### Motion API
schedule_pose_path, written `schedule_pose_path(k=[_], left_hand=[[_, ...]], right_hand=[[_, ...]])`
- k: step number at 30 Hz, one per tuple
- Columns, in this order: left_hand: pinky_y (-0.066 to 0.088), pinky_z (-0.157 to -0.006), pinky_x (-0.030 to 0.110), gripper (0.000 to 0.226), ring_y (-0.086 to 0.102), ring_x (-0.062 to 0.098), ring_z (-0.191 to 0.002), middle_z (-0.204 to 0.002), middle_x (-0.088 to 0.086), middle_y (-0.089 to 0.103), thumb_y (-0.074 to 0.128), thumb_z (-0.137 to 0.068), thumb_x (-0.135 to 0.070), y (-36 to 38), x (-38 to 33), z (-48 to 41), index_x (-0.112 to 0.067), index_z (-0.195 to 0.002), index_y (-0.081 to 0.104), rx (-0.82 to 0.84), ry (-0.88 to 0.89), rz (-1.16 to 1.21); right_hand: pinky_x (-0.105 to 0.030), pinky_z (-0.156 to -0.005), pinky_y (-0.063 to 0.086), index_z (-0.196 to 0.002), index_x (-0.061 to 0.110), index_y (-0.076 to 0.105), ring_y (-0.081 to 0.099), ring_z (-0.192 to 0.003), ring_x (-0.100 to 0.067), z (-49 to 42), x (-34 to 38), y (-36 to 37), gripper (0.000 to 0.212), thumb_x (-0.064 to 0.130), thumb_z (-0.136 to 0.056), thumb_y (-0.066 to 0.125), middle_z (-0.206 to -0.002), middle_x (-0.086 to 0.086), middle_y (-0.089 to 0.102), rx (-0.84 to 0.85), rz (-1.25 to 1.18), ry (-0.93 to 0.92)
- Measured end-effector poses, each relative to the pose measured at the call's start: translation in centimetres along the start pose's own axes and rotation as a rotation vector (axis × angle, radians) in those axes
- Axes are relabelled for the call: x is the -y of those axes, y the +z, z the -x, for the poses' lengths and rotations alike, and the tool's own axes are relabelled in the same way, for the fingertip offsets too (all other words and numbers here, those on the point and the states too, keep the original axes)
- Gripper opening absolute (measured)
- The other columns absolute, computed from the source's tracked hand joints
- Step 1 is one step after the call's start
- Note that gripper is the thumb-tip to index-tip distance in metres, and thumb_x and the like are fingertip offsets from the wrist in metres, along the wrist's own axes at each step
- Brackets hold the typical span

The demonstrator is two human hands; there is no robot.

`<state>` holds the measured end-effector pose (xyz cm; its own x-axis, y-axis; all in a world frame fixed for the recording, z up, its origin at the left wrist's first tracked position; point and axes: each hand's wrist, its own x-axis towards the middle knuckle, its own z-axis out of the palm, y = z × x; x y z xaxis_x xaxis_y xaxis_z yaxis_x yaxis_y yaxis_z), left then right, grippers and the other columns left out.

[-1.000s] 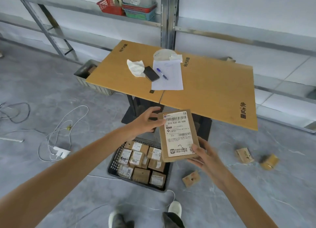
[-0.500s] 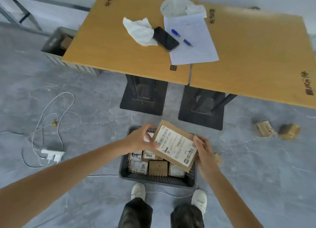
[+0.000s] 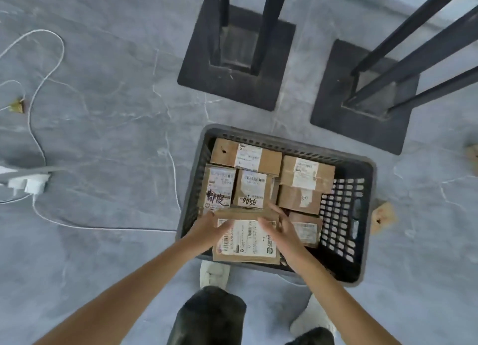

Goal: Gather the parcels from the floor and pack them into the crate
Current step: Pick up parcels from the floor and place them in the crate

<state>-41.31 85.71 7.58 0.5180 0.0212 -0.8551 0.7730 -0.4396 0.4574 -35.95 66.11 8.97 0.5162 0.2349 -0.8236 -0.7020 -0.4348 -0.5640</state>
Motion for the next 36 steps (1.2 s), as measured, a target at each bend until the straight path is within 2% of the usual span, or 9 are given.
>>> schedule_pose_path(k=[2,5,10,14,17,21,28,31,36], left_hand=[[0.048,-0.059,0.017,0.05,0.057,0.001,-0.076,-0.108,-0.003,0.064,0.041,-0.096,-0.049,1.1,1.4,-1.9,-0.016,-0.132,0.04,-0.04,-0.04,0.074],[0.046,-0.057,0.018,0.047,0.057,0.005,-0.073,-0.101,-0.004,0.061,0.045,-0.092,-0.053,1.9,2.2,-4.0,-0.012,-0.117,0.041,-0.105,-0.112,0.205],[0.032,-0.106,0.045,0.049,0.048,0.02,-0.121,-0.127,-0.001,0.057,0.065,-0.084,-0.039,1.7,2.1,-5.9,-0.016,-0.121,0.044,0.034,-0.249,0.652],[0.05,-0.082,0.044,0.046,0.059,0.028,-0.112,-0.113,0.004,0.067,0.071,-0.08,-0.02,2.5,2.7,-5.6,-0.021,-0.119,0.047,0.0,-0.218,0.932],[0.049,-0.086,0.047,0.051,0.061,0.027,-0.106,-0.112,0.004,0.067,0.07,-0.079,-0.009,3.0,3.0,-5.3,-0.021,-0.122,0.046,-0.035,-0.226,1.081],[0.05,-0.074,0.042,0.044,0.062,0.03,-0.107,-0.114,0.01,0.068,0.06,-0.085,0.002,2.9,3.0,-5.3,-0.015,-0.125,0.051,-0.069,-0.19,1.158],[0.049,-0.068,0.042,0.043,0.059,0.032,-0.109,-0.117,0.012,0.065,0.06,-0.088,-0.006,2.7,2.9,-6.0,-0.017,-0.129,0.052,-0.134,-0.302,1.187],[0.049,-0.064,0.041,0.038,0.06,0.032,-0.107,-0.115,0.012,0.066,0.059,-0.09,-0.007,2.7,2.7,-6.3,-0.018,-0.126,0.054,-0.133,-0.309,1.168],[0.053,-0.058,0.025,0.02,0.067,0.02,-0.096,-0.101,-0.002,0.07,0.061,-0.09,-0.028,3.4,3.8,-6.2,-0.029,-0.11,0.057,-0.168,-0.147,0.88]], right_hand=[[-0.035,-0.088,0.054,-0.138,0.033,0.035,0.061,-0.11,-0.022,-2.3,-1.9,0.8,0.059,0.04,-0.086,0.063,-0.131,-0.011,0.055,-0.001,0.013,0.009],[-0.018,-0.071,0.054,-0.131,0.038,0.037,0.062,-0.098,-0.006,-4.5,-3.7,1.5,0.051,0.042,-0.086,0.061,-0.121,-0.001,0.059,0.002,-0.021,0.018],[-0.027,-0.08,0.056,-0.124,0.034,0.046,0.064,-0.105,-0.012,-6.3,-5.4,0.2,0.053,0.048,-0.078,0.067,-0.118,0.0,0.066,0.063,-0.066,0.037],[-0.025,-0.079,0.055,-0.118,0.032,0.054,0.066,-0.105,-0.011,-6.0,-5.7,-0.7,0.05,0.049,-0.074,0.069,-0.116,0.002,0.068,0.097,-0.049,0.03],[-0.025,-0.074,0.056,-0.118,0.028,0.055,0.068,-0.1,-0.012,-5.9,-6.2,-0.7,0.047,0.039,-0.074,0.068,-0.11,0.001,0.071,0.083,-0.089,0.024],[-0.037,-0.095,0.052,-0.127,0.025,0.049,0.061,-0.111,-0.014,-7.0,-5.8,0.0,0.056,0.043,-0.077,0.068,-0.124,-0.002,0.062,0.066,-0.03,0.024],[-0.048,-0.099,0.047,-0.127,0.028,0.05,0.058,-0.115,-0.018,-8.6,-6.2,1.8,0.067,0.062,-0.072,0.066,-0.122,0.004,0.062,-0.113,0.043,-0.028],[-0.046,-0.091,0.053,-0.121,0.028,0.053,0.063,-0.105,-0.016,-8.5,-6.5,2.2,0.058,0.064,-0.076,0.06,-0.112,0.006,0.066,-0.198,0.112,-0.099],[-0.052,-0.076,0.053,-0.093,0.033,0.058,0.062,-0.09,-0.038,-8.5,-6.2,2.4,0.012,0.044,-0.088,0.06,-0.098,-0.02,0.066,-0.291,0.144,-0.21]])
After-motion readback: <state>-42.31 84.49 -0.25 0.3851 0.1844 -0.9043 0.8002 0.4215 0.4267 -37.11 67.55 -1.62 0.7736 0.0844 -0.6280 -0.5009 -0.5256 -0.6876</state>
